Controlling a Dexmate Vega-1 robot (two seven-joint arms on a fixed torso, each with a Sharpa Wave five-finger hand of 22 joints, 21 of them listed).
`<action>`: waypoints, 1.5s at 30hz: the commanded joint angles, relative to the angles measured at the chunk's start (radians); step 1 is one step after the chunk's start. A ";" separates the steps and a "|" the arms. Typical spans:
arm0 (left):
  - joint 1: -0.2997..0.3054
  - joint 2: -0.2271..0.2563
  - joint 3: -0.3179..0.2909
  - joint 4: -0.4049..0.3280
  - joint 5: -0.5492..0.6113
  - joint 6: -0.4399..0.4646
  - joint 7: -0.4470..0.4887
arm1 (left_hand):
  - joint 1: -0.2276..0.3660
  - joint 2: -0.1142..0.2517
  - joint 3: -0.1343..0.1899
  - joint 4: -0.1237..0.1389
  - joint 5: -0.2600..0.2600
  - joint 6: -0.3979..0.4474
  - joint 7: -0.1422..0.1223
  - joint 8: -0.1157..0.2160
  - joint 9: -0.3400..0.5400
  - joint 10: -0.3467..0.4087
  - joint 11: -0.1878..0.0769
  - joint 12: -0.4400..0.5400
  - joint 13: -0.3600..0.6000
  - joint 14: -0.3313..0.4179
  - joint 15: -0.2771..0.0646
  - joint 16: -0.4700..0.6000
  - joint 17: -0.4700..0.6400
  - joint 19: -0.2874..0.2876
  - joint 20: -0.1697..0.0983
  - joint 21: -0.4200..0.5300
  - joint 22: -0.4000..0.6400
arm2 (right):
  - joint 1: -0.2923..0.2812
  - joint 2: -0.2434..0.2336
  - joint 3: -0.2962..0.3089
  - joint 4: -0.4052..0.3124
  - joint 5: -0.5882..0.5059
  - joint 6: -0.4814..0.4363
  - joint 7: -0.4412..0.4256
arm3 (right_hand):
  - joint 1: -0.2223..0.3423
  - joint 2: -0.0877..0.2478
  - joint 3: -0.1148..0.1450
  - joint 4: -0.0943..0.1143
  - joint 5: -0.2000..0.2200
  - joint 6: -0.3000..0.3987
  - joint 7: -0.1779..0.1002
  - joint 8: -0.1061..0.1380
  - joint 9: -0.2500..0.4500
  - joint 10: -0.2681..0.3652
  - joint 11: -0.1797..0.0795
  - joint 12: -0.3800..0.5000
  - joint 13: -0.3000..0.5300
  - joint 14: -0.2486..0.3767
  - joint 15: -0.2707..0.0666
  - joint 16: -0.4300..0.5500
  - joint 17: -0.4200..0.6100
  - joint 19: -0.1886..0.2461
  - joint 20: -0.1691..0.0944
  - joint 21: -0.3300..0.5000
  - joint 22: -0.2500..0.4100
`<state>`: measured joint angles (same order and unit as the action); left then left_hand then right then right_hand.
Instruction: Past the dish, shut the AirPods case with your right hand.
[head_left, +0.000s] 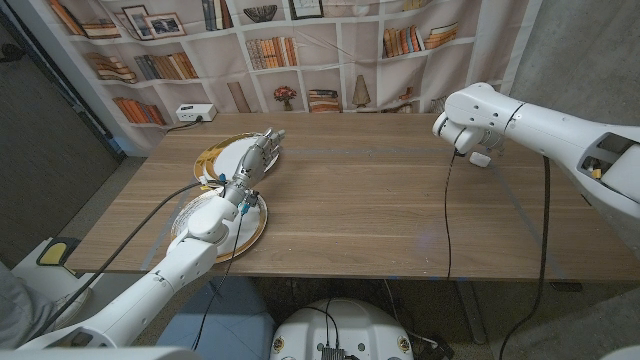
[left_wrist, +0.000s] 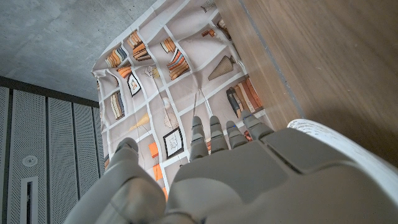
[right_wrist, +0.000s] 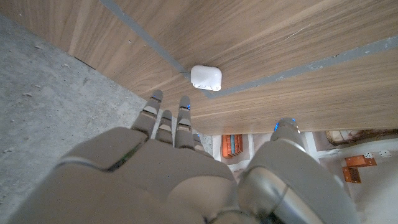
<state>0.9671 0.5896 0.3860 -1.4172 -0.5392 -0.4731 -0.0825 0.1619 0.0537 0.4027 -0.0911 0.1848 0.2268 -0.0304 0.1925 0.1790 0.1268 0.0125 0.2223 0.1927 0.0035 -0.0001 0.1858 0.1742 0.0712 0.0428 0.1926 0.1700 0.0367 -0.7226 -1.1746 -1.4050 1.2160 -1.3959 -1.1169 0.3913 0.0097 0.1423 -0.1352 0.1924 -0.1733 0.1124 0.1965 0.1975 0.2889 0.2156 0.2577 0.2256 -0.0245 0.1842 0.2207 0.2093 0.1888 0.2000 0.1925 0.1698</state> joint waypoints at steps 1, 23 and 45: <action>0.012 0.006 -0.006 -0.005 -0.001 -0.003 0.002 | -0.008 0.001 0.002 -0.006 0.000 0.006 0.000 -0.002 0.004 0.010 -0.004 0.002 0.005 0.000 -0.006 -0.002 0.003 -0.002 -0.002 0.000 0.004 | -0.010 0.038 0.016 0.071 -0.017 0.000 0.000 | 0.013 0.001 0.007 -0.001 0.001 -0.015 0.039 0.011 0.003 0.008 0.000 -0.004 0.005 0.006 0.003 0.006 0.002 0.003 -0.001 0.006 0.003; 0.014 0.013 0.000 -0.021 0.010 0.018 0.012 | -0.010 0.002 0.002 -0.008 0.000 0.008 0.001 -0.002 0.004 0.010 -0.003 0.000 0.005 0.000 -0.006 -0.003 0.003 -0.003 -0.003 0.000 0.004 | -0.040 0.127 0.094 0.215 -0.134 0.000 0.000 | 0.021 0.004 0.008 -0.002 0.001 0.010 0.036 0.020 0.003 0.020 -0.016 -0.004 0.007 0.013 -0.016 0.007 0.002 0.016 -0.005 0.008 0.003; 0.024 0.012 0.006 -0.043 0.025 0.034 0.038 | -0.011 0.003 0.003 -0.010 0.000 0.006 0.001 -0.003 0.004 0.011 -0.003 0.000 0.005 0.000 -0.005 -0.003 0.003 -0.003 -0.003 0.000 0.004 | -0.184 0.208 0.285 0.209 -0.557 0.000 0.202 | 0.025 0.005 0.008 -0.002 0.001 -0.008 0.030 0.011 0.004 -0.003 -0.023 -0.017 0.008 0.002 -0.023 0.001 0.002 0.020 -0.009 0.006 0.002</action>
<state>0.9826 0.5995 0.3892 -1.4499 -0.5194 -0.4481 -0.0544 0.1578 0.0579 0.4063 -0.0945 0.1848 0.2268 -0.0304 0.1925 0.1789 0.1304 0.0088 0.2223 0.1927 0.0035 0.0000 0.1858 0.1742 0.0712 0.0429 0.1926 0.1700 -0.0720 -0.5540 -0.9873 -1.1822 0.8902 -1.3960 -1.0258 0.4043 0.0149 0.1422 -0.1351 0.1924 -0.1660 0.1197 0.2112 0.1974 0.2919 0.1936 0.2428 0.2303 -0.0209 0.1626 0.2207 0.2095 0.2012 0.1946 0.1967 0.1698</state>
